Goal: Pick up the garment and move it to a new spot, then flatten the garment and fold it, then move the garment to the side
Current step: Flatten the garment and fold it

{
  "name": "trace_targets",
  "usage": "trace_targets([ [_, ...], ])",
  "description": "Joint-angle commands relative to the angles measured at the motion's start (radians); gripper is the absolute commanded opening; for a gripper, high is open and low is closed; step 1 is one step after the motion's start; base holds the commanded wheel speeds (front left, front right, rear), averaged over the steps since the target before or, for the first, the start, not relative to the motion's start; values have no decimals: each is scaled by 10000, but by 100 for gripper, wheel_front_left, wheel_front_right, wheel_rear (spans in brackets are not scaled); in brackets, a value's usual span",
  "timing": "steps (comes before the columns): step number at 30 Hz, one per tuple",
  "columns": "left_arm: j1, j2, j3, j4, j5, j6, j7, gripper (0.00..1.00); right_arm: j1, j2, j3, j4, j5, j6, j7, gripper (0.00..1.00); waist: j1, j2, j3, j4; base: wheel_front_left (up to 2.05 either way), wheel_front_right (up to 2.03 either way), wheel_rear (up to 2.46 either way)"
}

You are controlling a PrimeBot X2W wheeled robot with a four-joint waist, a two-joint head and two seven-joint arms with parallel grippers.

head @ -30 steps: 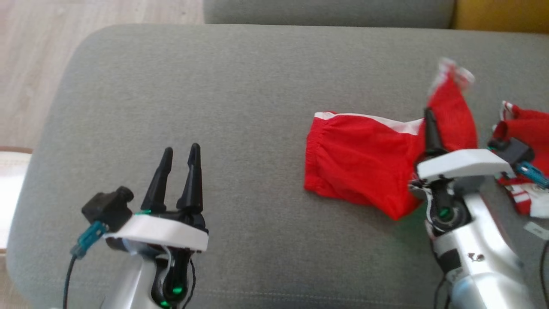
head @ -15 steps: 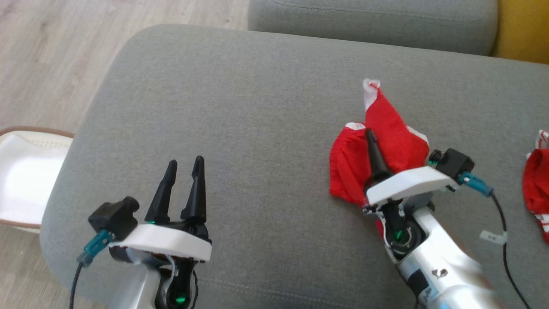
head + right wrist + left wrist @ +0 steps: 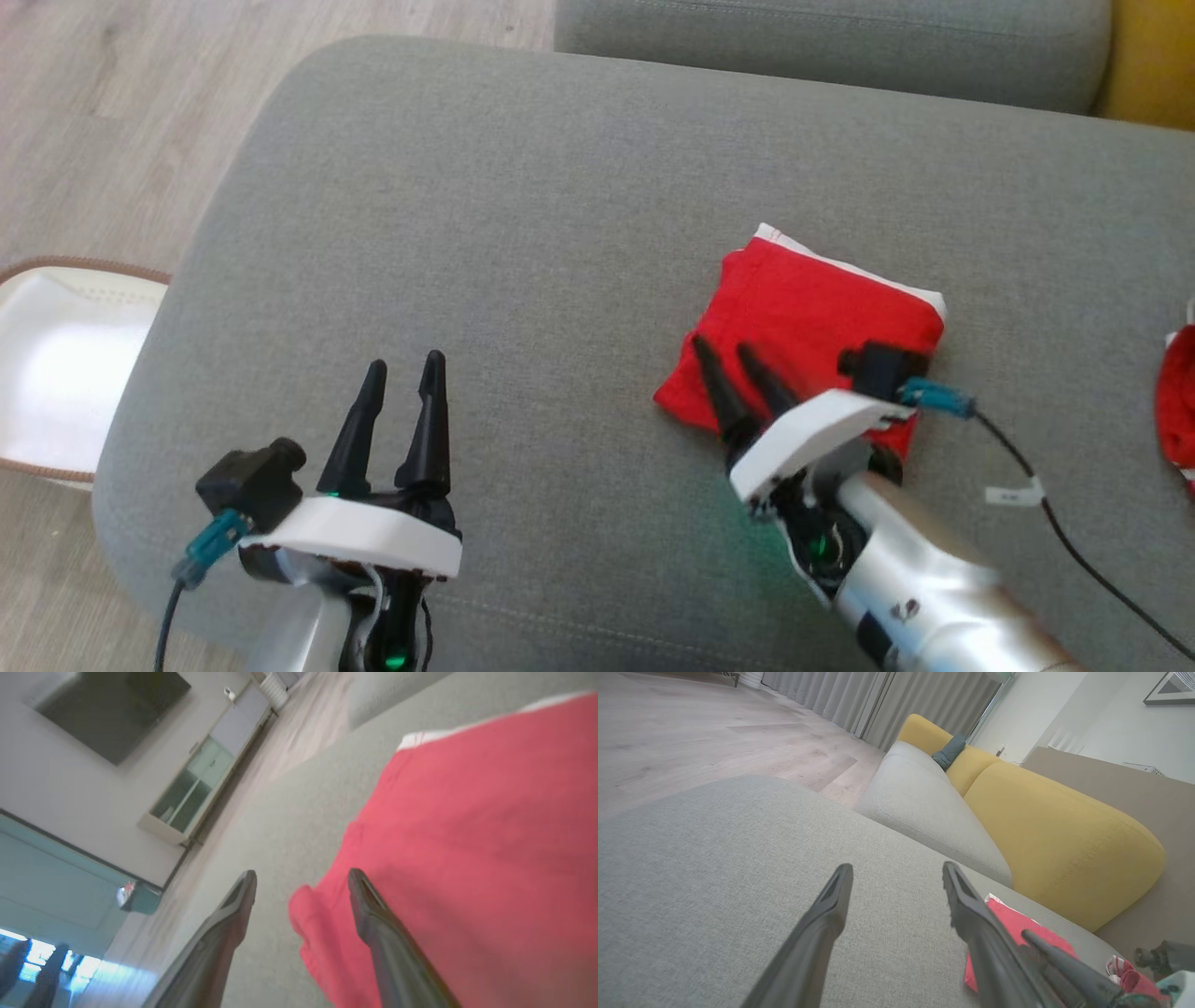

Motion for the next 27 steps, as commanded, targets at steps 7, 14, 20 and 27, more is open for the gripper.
trace_targets([
  [7, -338, 81, 381, -368, 13, 65, -53, 100, -816, 118, 933, 376, -238, -7, -304, 100, 0, 0, 20, -564, 0, 0, 0],
  [14, -481, 81, 687, -678, 151, 18, -53, 100, -1635, -430, 36, -108, -2624, -7, -666, 100, 0, 0, 76, -1645, 0, 0, 0],
  [20, -732, 81, 1089, -1119, 215, -75, -53, 100, -697, -1237, -2538, -2176, -5480, -7, -671, 100, 0, 0, 71, -2436, 0, 0, 0],
  [27, -1011, 81, 1462, -1812, 221, -112, -53, 100, 1249, -959, -5299, -4886, -8147, -7, -673, 100, 0, 0, 119, -3066, 0, 0, 0],
])
